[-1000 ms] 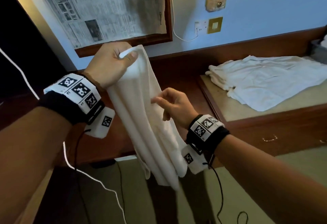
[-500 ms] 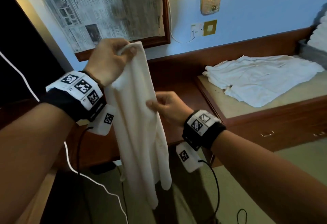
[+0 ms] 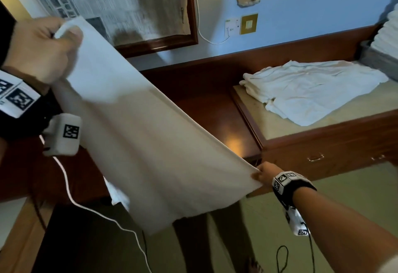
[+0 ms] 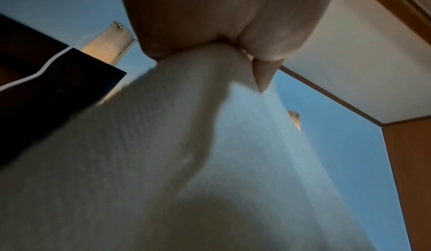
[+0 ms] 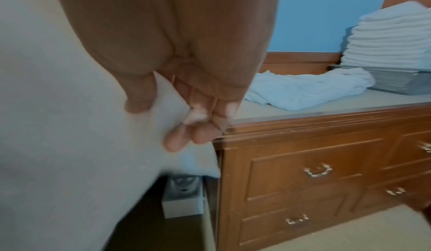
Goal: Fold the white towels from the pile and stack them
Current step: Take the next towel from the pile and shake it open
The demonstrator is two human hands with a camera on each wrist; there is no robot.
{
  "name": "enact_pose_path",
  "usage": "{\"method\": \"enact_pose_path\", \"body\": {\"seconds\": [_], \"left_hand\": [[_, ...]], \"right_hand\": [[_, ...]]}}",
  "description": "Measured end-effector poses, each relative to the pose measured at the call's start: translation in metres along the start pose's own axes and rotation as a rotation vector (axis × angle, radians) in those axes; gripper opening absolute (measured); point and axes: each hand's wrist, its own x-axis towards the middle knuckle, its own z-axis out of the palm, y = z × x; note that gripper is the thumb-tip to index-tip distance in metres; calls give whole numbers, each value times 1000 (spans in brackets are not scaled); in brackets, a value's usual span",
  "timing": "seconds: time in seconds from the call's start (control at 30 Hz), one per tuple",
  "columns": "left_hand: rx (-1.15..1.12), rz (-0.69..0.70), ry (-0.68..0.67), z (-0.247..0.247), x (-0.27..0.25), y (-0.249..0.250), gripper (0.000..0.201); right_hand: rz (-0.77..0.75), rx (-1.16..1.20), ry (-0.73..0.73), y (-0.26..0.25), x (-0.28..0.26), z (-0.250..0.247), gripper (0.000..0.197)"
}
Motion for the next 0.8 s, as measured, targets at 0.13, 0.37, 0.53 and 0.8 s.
{"method": "enact_pose_path", "body": {"seconds": [0.13,0.37,0.53,0.8], "left_hand": [[-46,-15,-54,31,-4,14,39],[-54,201,-281,114,-31,72,32],[-49,203,-381,150,-40,101,29],[-147,101,-240,158,-49,117,28]], "right_hand": [[79,-97,69,11,14,-18,26],[-577,428,286,-102,-19,-107,39],[-1052,780,153,-166,-58,-181,32],[-1155,551,299,-181,-71,-226,34]]}}
